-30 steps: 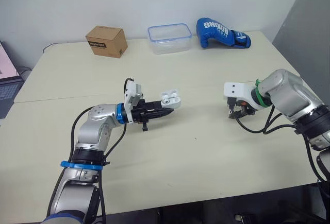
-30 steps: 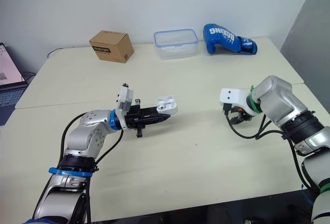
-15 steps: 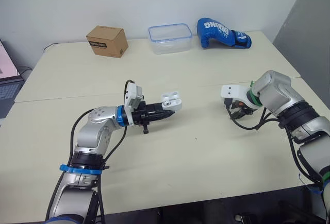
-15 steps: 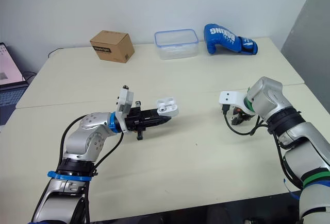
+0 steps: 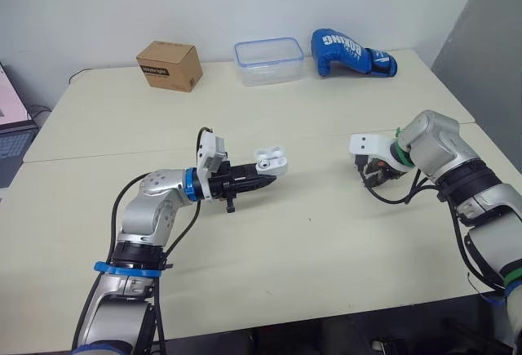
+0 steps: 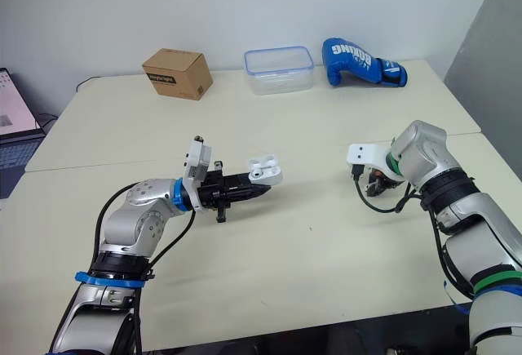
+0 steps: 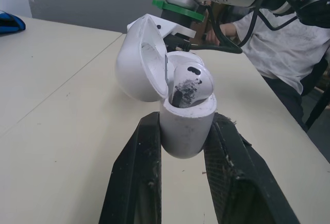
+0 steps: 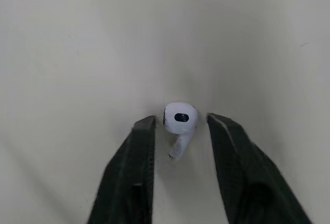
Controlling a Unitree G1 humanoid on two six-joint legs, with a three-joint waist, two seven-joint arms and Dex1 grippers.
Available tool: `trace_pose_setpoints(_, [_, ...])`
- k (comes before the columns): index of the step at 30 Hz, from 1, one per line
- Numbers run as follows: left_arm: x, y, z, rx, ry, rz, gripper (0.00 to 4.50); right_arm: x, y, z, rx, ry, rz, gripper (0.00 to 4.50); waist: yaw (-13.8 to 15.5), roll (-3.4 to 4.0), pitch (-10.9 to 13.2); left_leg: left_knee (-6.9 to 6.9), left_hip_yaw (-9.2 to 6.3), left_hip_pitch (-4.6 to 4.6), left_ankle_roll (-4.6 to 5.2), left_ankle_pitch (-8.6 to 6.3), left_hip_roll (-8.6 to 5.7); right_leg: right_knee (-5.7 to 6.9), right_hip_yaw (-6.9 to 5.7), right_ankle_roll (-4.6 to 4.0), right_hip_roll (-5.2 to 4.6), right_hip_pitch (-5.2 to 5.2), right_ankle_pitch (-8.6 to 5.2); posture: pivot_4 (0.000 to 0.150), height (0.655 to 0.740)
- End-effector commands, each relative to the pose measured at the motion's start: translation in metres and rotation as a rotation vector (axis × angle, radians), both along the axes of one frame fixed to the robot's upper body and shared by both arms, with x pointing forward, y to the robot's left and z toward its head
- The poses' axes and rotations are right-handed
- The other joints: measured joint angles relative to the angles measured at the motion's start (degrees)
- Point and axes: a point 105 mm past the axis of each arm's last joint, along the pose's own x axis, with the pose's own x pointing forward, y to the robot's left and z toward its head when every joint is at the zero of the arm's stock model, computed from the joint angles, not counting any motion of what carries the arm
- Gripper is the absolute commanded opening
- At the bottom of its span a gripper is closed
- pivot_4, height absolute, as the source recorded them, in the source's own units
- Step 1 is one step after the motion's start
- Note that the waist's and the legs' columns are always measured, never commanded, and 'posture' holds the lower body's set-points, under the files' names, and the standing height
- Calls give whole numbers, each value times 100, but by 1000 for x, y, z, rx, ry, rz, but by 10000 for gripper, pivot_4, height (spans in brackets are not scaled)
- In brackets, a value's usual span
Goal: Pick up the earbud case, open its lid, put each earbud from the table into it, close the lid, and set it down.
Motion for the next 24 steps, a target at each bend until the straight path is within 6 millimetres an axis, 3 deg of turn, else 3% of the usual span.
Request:
trace_pose_setpoints(1, [-3,-1,10,-15,-43,-9,7609,4,-2,11,-7,-36,-1,10851,0,0,0,0,0,0,0,0,0,0,-1,0,0,0,0,1500,7307])
trace_pose_setpoints(8, [-4,0,10,-16,-42,-5,7609,4,-2,10,-14,-31,7,10851,0,0,0,1,0,0,0,0,0,0,-1,0,0,1,0,1500,7307])
trace_pose_setpoints(11, [-4,-1,10,-17,-41,-5,7609,4,-3,10,-21,-34,17,4820,0,0,0,1,0,0,0,0,0,0,-1,0,0,0,0,1500,7307])
trace_pose_setpoints(15, [-5,-1,9,-16,-38,-7,7609,1,-3,13,-28,-39,54,4186,-1,0,0,1,0,0,0,0,0,0,-1,0,0,0,0,1500,7307])
trace_pose_setpoints(24, [-2,3,9,-2,-40,-6,7609,-44,16,26,-60,36,335,4186,12,0,0,-1,-1,-3,0,0,1,-2,-3,0,0,-2,0,1500,7307])
